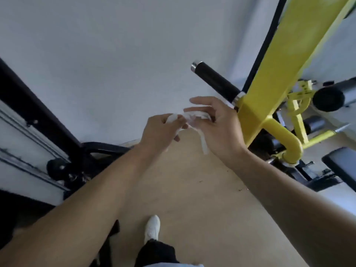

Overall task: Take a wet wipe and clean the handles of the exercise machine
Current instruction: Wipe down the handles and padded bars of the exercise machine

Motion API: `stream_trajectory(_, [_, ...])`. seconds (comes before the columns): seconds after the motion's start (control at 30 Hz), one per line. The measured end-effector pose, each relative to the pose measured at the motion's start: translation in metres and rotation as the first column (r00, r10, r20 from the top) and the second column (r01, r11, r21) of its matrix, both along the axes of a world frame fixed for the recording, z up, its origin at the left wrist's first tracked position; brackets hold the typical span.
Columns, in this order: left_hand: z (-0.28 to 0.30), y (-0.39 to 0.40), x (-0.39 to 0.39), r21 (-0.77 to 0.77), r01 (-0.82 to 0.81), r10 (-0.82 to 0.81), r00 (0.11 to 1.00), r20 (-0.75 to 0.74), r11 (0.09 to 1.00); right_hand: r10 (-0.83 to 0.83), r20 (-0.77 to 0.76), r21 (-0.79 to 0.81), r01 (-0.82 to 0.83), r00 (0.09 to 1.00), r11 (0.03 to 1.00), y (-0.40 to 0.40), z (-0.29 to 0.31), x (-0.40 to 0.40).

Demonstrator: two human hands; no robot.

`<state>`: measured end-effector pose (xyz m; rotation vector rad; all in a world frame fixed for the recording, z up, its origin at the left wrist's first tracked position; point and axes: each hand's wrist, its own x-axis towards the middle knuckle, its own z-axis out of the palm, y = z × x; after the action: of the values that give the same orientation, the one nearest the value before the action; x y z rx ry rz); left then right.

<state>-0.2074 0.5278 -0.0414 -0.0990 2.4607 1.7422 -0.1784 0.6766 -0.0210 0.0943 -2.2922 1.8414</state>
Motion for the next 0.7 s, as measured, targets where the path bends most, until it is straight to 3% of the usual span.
stream_trajectory(0.13, [-0.03,-0.011,0.078,-0.025,-0.066,0.069,0.985,0.159,0.997,0.114,0.228,-0.219,-0.063,0.967,0.974,-0.009,-0.021,0.049])
stream_trajectory(0.27, [-0.048,-0.02,0.14,-0.075,-0.178,0.194,0.912,0.361,0.981,0.185,0.393,-0.395,-0.016,0.901,0.918,-0.022,-0.039,0.097])
stream_trajectory(0.37, [-0.062,-0.027,0.186,0.353,-0.179,0.042,0.931,0.363,0.918,0.208,0.49,-0.451,0.042,0.846,0.891,-0.028,-0.053,0.132])
stream_trajectory(0.4, [-0.066,-0.03,0.203,0.417,-0.178,0.019,0.934,0.358,0.892,0.214,0.512,-0.465,0.058,0.832,0.884,-0.03,-0.057,0.146])
stream_trajectory(0.57, [-0.102,-0.045,0.274,0.384,-0.174,0.031,0.936,0.35,0.907,0.145,0.587,-0.359,0.096,0.796,0.929,-0.032,-0.081,0.215])
stream_trajectory(0.7, [-0.111,-0.05,0.332,0.381,-0.222,0.082,0.933,0.35,0.898,0.141,0.699,-0.298,0.106,0.701,0.949,-0.031,-0.107,0.276])
